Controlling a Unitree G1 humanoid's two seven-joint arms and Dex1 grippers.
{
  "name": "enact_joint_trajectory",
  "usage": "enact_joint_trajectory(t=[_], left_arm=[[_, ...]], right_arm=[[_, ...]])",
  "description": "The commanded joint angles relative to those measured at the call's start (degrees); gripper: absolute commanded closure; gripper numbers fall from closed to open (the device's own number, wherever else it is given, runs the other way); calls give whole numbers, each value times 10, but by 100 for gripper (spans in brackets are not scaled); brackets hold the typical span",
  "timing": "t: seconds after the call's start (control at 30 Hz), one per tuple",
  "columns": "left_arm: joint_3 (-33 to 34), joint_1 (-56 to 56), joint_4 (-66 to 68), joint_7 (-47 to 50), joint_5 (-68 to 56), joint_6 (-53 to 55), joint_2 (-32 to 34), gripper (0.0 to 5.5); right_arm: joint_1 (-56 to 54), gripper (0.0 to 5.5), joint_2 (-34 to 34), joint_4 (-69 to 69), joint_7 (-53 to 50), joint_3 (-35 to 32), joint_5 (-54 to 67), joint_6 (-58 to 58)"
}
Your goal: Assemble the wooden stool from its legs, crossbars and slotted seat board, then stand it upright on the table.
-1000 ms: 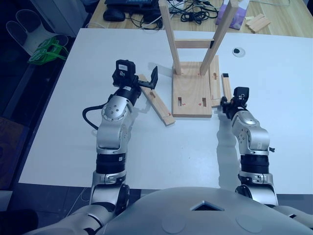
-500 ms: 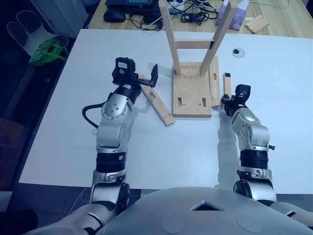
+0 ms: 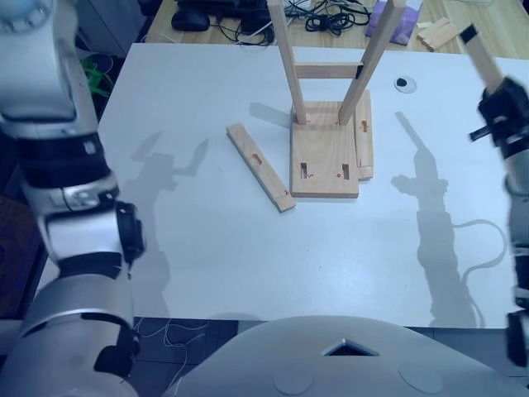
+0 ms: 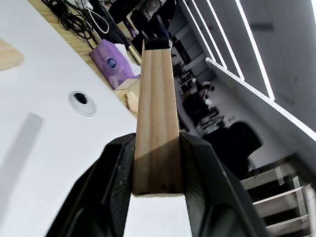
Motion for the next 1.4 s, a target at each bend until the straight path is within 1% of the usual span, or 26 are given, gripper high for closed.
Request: enact_joint_trajectory(t=[0.03, 0.1, 0.13, 0.17, 0.2, 0.27, 0.33, 0.4, 0.53, 0.63, 0.73, 0.77, 0.9, 0.93, 1.03, 1.17, 1.27, 1.3, 1.4], left_arm=[[-121, -136, 123, -119, 96, -164, 34, 10], [-159, -175, 183, -128, 144, -236, 30, 10], [-172, -182, 205, -133, 154, -254, 22, 10], [-174, -184, 218, -136, 145, -245, 1, 10], [-172, -185, 228, -139, 134, -237, -14, 10], [-156, -194, 239, -134, 108, -187, -48, 10], [-153, -206, 248, -121, 112, -169, -61, 10], [-156, -216, 256, -119, 119, -158, -68, 10], [-158, -220, 287, -108, 126, -126, -87, 10], [-162, -203, 285, -118, 123, -103, -98, 10], [-170, -189, 279, -124, 135, -105, -91, 10], [-170, -188, 279, -126, 137, -105, -89, 34], [-172, -185, 277, -153, 136, -90, -84, 99], [-172, -181, 269, -172, 129, -73, -82, 109], [-168, -167, 243, -218, 109, -23, -82, 173], [-158, -158, 208, -257, 77, 54, -87, 220], [-144, -160, 193, -259, 49, 108, -97, 266], [-139, -163, 191, -256, 44, 119, -97, 269], [-136, -166, 186, -253, 37, 136, -95, 316]], right_arm=[[-186, 420, -179, 55, 86, 18, -72, -125], [-299, 420, -194, 85, 116, 68, -116, -191], [-366, 420, -186, 105, 124, 102, -150, -231], [-444, 420, -168, 139, 127, 145, -197, -284], [-495, 420, -154, 167, 127, 174, -228, -321], [-612, 421, -104, 245, 82, 260, -336, -405], [-694, 421, -59, 308, 36, 326, -419, -463], [-758, 421, -16, 363, 3, 372, -468, -509], [-840, 421, 54, 434, -55, 430, -518, -571], [-863, 421, 78, 452, -86, 451, -529, -597], [-869, 421, 87, 460, -101, 464, -532, -618], [-872, 421, 89, 460, -108, 466, -534, -623], [-879, 421, 88, 450, -123, 477, -547, -636], [-879, 421, 86, 444, -124, 481, -553, -640], [-877, 421, 81, 433, -123, 489, -564, -649], [-871, 421, 74, 419, -117, 493, -568, -659], [-862, 421, 68, 407, -104, 495, -566, -672], [-859, 421, 66, 402, -98, 494, -563, -677], [-853, 421, 62, 393, -86, 489, -556, -684]])
